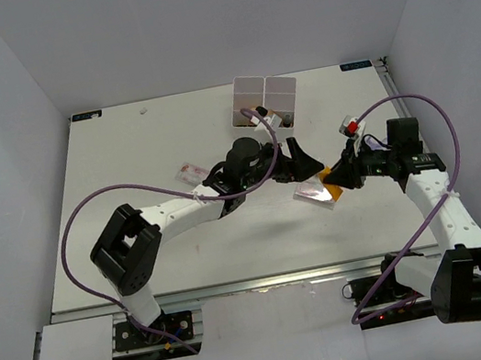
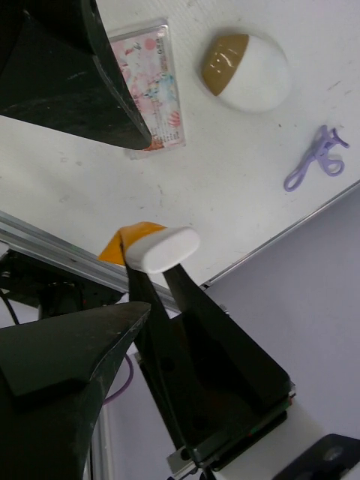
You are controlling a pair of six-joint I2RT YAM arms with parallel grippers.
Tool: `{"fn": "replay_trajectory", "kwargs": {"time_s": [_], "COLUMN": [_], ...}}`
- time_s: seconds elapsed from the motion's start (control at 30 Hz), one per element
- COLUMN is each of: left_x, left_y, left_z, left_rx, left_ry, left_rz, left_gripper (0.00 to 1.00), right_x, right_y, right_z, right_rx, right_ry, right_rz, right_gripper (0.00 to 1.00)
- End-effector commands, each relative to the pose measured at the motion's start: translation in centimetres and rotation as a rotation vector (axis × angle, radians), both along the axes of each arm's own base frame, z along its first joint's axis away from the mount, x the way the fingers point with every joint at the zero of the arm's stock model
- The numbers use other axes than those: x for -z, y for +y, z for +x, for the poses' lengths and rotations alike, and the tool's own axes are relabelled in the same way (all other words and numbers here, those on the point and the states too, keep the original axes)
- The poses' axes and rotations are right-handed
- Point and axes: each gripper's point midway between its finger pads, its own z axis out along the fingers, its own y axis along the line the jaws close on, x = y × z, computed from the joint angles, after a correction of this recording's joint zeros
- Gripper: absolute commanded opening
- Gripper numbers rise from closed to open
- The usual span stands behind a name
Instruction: Organize the makeup
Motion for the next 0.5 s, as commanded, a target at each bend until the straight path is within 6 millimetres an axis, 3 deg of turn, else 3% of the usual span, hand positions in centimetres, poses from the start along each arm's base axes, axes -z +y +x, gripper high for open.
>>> {"fn": "replay_trajectory", "kwargs": {"time_s": [0.0,0.23,0.47], "left_x": [-1.5,-0.2,0.5], "left_y": [-1.3,-2.6,-3.6], "left_z": [1.0,0.9,0.3], "left_rx": [-0.048,-0.048,-0.016], "left_ry": [-0.038,-0.024,-0.002], "left_rz": [-0.002,0.068,0.101], "left_gripper": [0.9,0.8,0.61], "right_x": [-0.9,-0.8,-0.8], "right_y": [0.7,0.5,0.2], "right_z": [-0.7,-0.6,-0.2], "right_rx": [-0.047,-0.031,-0.005], "right_ry": [-0.045,-0.054,-0.075], "right_rz": [0.029,0.019,0.002], "right_gripper": [0.23,0.23,0.24]}}
